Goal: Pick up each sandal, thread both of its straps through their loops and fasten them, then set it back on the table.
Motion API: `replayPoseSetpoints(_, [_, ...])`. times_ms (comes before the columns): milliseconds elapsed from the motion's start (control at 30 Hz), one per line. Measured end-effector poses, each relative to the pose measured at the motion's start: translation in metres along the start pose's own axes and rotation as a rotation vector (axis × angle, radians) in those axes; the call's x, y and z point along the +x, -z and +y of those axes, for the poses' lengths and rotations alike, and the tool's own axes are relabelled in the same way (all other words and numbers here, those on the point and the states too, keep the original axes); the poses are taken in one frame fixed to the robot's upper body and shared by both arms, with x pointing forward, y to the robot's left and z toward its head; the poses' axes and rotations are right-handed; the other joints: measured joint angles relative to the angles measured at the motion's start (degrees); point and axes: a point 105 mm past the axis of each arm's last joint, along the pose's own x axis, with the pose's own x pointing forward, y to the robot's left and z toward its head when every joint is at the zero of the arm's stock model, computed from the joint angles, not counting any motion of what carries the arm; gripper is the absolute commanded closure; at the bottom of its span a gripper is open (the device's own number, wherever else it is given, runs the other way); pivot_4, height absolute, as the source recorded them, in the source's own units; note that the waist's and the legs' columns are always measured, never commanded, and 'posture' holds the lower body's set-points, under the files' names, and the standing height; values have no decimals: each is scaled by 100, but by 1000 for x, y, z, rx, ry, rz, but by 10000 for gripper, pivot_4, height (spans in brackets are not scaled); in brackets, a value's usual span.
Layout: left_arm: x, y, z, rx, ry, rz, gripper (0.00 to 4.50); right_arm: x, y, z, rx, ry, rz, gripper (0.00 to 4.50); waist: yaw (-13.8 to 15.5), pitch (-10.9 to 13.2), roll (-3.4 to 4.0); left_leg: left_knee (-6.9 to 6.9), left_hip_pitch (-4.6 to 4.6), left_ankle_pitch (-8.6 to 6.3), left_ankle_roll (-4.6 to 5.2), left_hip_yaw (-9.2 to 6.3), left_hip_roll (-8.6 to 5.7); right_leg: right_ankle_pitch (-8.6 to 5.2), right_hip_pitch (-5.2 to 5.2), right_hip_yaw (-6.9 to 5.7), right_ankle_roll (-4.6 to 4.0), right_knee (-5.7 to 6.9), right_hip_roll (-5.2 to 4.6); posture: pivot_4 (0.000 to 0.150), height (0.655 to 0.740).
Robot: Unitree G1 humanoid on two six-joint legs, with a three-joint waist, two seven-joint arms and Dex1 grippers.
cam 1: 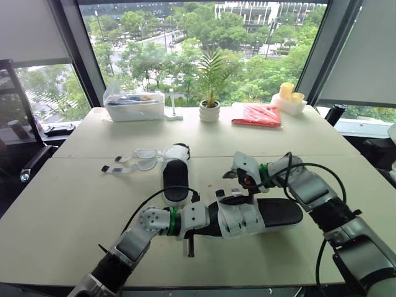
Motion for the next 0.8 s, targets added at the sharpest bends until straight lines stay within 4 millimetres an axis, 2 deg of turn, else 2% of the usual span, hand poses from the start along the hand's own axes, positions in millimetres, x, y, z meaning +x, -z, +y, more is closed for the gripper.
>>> replayPoseSetpoints(133, [0,0,0,-3,0,1,45000,-3,0,2,115,-43,-7,411,-1,0,0,-2,0,0,0,0,0,0,0,0,0,0,0,1500,7400])
replayPoseSetpoints(300, [0,0,0,-4,0,2,45000,-5,3,14,319,-159,2,411,-1,0,1,-4,0,-1,0,0,0,0,-1,1,-1,-1,-1,1500,7400])
replayPoseSetpoints(400, [0,0,0,-4,-1,2,45000,-4,3,17,364,-178,6,411,-4,0,1,-4,0,-1,0,0,0,0,-1,1,-1,-1,-1,1500,7400])
replayPoseSetpoints(500, [-1,0,0,-4,-3,3,45000,5,-2,18,388,-197,-13,8125,-10,0,1,-5,2,-1,0,0,0,0,0,1,-1,-1,-1,1500,7400])
replayPoseSetpoints(733, [-1,1,0,-6,-4,4,45000,10,-8,11,432,-195,-45,44364,-22,-1,1,-5,5,-1,-1,0,0,0,1,1,0,0,0,1500,7400])
replayPoseSetpoints(800, [-1,1,0,-7,-4,4,45000,9,-10,11,430,-204,-52,44364,-24,-1,1,-5,5,-1,-1,0,0,0,1,1,0,0,0,1500,7400])
